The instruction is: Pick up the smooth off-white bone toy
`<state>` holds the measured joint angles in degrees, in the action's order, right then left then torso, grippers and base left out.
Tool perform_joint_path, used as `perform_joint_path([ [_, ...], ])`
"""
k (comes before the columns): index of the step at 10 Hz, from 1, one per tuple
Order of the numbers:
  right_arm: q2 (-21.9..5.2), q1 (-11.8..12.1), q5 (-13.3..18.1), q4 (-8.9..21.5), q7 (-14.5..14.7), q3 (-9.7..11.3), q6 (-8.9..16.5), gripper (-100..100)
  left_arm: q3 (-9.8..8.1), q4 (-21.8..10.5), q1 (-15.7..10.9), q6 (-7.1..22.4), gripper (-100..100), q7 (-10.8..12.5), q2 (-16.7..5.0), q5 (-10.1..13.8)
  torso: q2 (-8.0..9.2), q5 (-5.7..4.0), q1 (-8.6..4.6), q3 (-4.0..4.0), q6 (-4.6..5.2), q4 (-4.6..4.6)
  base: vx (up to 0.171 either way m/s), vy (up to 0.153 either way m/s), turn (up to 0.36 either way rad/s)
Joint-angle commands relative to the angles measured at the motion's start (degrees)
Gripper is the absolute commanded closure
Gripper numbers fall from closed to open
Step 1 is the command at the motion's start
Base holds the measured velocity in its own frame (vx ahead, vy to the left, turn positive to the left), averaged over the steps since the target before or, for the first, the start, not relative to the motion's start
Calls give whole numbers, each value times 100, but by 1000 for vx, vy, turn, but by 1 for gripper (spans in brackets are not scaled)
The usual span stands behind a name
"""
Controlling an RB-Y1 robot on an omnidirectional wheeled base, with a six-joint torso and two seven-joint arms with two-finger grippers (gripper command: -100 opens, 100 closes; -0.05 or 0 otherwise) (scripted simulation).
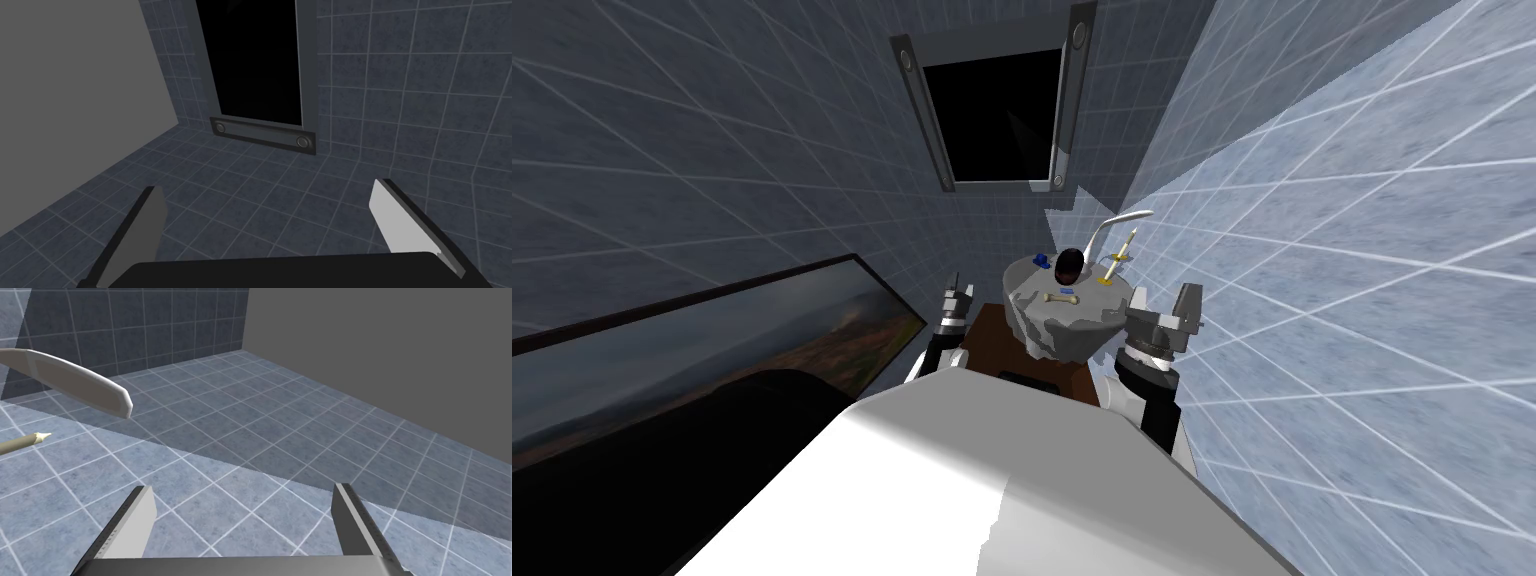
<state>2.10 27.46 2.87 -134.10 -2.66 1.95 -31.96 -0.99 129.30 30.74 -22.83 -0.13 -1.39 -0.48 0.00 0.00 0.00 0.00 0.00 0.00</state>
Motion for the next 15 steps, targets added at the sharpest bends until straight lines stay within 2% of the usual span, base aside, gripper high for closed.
perform_joint_path([
  [1, -171, 0, 1, 48, 35, -7, -9, -100, 0, 0, 0, 0, 0, 0, 0, 0, 0, 0, 0, 0, 0, 0, -2, 5, 41],
  [7, -1155, -32, 20, 428, 313, -99, -79, -100, 0, 0, 0, 0, 0, 0, 0, 0, 6, 1, 4, 3, 0, 1, -12, 14, 86],
  [8, -1199, -32, 20, 428, 313, -99, -79, -100, 0, 0, 0, 0, 0, 0, 0, 0, 5, 1, 4, 3, -1, 1, -10, 11, 42],
  [9, -1431, -49, 33, 546, 392, -132, -99, -100, 0, 0, 0, 0, 0, 0, 0, 0, 4, 1, 3, 2, 0, 1, -14, 17, 104],
  [10, -1472, -49, 33, 546, 392, -132, -99, -100, 0, 0, 0, 0, 0, 0, 0, 0, 5, 1, 4, 3, -1, 1, -13, 11, 49],
  [11, -1701, -69, 50, 677, 476, -166, -122, -100, 0, 0, 0, 0, 0, 0, 0, 0, 5, 1, 3, 3, 1, 1, -16, 13, 154],
  [12, -1761, -69, 50, 677, 476, -166, -122, -100, 0, 0, 0, 0, 0, 0, 0, 0, 5, 1, 2, 3, 1, 1, -13, 14, -3],
  [15, -2284, -111, 105, 970, 654, -237, -175, -100, 0, 0, 0, 0, 0, 0, 0, 0, 4, 1, 3, 3, 1, 1, -14, 19, 100],
])
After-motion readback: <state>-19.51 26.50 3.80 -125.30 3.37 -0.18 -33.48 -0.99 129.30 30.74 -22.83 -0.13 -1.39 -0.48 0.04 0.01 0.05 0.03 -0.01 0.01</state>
